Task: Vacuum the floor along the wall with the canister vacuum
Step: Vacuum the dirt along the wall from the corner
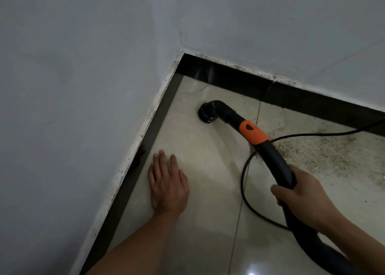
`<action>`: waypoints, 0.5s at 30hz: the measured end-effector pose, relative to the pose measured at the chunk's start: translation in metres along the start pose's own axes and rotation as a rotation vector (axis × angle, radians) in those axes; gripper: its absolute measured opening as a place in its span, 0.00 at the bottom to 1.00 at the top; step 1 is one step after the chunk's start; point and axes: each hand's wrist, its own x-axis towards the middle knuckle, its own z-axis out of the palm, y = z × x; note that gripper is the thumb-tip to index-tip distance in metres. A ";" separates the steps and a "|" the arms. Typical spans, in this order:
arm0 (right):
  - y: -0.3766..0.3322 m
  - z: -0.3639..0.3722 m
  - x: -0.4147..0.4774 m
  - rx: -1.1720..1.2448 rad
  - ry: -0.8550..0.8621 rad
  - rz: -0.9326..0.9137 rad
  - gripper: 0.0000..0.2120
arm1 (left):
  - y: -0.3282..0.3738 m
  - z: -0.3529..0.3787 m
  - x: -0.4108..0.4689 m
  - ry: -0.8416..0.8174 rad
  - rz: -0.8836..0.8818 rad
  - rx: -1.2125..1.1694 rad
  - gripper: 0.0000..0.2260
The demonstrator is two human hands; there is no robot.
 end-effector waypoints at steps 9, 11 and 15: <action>-0.082 0.020 0.068 0.261 -0.116 -0.048 0.11 | -0.003 0.004 0.001 -0.005 0.013 0.012 0.23; -0.065 0.014 0.053 0.205 -0.127 -0.052 0.11 | -0.004 0.004 0.001 -0.004 0.008 0.010 0.23; -0.010 -0.010 0.004 0.023 -0.038 -0.001 0.10 | -0.002 0.001 0.002 -0.020 -0.002 -0.012 0.23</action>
